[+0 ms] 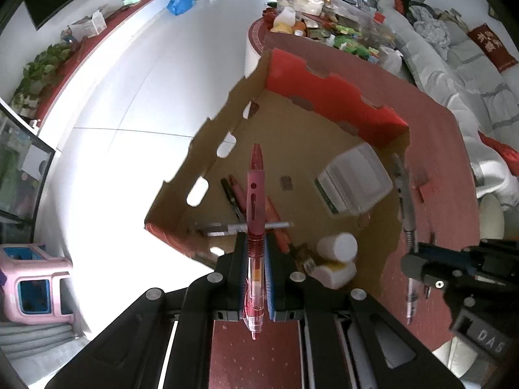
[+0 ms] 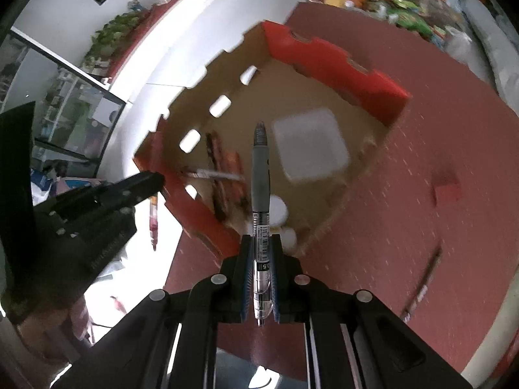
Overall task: Organize rigid objects
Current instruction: 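Carry the pink pen and grey pen over the cardboard box, then open the left tool to drop the pink pen into the box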
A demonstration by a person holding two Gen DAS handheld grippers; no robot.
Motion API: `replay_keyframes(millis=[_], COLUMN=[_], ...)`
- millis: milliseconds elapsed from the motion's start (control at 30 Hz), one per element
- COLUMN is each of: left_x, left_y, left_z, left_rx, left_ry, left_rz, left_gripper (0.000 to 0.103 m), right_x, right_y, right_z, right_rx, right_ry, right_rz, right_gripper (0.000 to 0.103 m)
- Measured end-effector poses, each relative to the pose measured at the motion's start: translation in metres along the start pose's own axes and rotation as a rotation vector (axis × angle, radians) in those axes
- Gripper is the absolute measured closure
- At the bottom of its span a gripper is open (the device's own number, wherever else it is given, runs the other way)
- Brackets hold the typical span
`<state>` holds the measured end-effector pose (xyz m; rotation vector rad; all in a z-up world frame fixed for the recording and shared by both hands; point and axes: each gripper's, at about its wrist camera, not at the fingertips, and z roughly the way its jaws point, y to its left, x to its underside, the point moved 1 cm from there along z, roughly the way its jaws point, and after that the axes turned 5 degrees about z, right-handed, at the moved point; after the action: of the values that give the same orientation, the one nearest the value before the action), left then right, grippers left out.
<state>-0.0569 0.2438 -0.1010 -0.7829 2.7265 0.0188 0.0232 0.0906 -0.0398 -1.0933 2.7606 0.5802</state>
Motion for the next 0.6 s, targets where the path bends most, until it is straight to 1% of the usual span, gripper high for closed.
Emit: replay_keyframes(millis=[167,300,467,600], left_x=[-0.019,-0.030,-0.033,-0.030], left_y=[0.006,0.006,0.001,-0.006], left_z=[0.015,0.032,0.059,0.070], left_rx=[-0.022,-0.043,-0.059,-0.063], left_ry=[0.007,0.029,0.090,0.119], left_rz=[-0.007,0.004,0.028,0.048], left_gripper=[0.093,0.093,0.093,0.093], right_x=[-0.029,-0.041,-0.047,-0.044], right_y=[0.010,0.011,0.007,0.006], right_z=[0.015,0.030,0.054,0.068], right_rx=[-0.026,-0.031,-0.019,-0.001], right_ry=[-0.005,0.012,0.057,0.087], right_rz=[0.021,0.041,0.068,0.068], right_gripper=[0.092,0.092,0.092,0.092])
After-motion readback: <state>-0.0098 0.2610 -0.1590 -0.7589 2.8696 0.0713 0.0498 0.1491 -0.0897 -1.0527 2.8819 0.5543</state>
